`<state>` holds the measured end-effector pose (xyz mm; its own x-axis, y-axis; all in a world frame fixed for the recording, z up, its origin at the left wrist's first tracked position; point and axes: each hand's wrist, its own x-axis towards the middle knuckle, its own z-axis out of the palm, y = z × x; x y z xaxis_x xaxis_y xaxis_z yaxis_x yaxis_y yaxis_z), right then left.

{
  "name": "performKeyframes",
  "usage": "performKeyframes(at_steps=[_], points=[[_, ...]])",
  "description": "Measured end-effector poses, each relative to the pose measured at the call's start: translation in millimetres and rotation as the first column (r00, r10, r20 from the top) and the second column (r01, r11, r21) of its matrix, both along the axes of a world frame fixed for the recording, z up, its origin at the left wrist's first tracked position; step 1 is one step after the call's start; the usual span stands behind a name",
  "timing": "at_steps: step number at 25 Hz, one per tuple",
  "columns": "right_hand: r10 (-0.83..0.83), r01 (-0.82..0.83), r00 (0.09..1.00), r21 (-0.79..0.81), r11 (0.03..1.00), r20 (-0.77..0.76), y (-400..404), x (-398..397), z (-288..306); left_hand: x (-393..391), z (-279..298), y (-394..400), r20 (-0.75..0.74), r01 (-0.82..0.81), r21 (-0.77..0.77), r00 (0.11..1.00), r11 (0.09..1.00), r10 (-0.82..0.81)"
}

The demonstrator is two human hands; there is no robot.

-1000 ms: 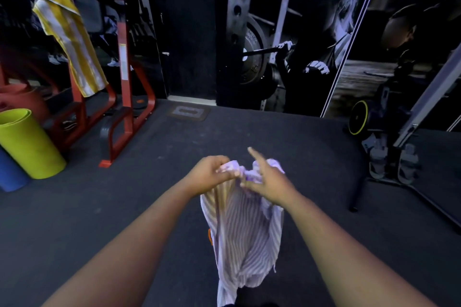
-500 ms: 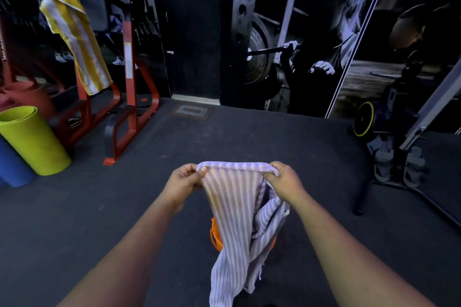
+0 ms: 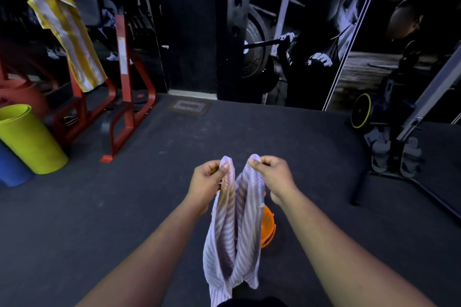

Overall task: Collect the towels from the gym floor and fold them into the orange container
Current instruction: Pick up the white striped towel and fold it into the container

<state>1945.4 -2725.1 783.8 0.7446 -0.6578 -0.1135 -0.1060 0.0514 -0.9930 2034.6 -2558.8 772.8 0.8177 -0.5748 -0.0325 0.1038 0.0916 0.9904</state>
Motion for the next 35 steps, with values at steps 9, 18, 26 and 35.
performKeyframes(at_steps=[9, 18, 26, 35], points=[[0.289, -0.282, 0.957, 0.123, 0.951, -0.038, 19, 3, 14, -7, 1, -5, 0.075, 0.063, 0.075, 0.995, 0.995, -0.068], [0.166, -0.185, 0.982, -0.272, 0.944, -0.094, 2, 14, 1, -1, 7, -10, 0.074, 0.083, 0.131, 0.993, 0.988, -0.094], [0.377, -0.544, 0.837, -0.525, 0.655, -0.397, -25, -9, -30, 5, 26, -16, -0.031, 0.053, -0.006, 0.998, 0.999, -0.053], [-0.239, -0.684, 0.513, -0.561, 0.466, -0.824, -76, -52, -14, 83, 45, 12, 0.505, -0.144, 0.273, 0.863, 0.951, -0.014]])
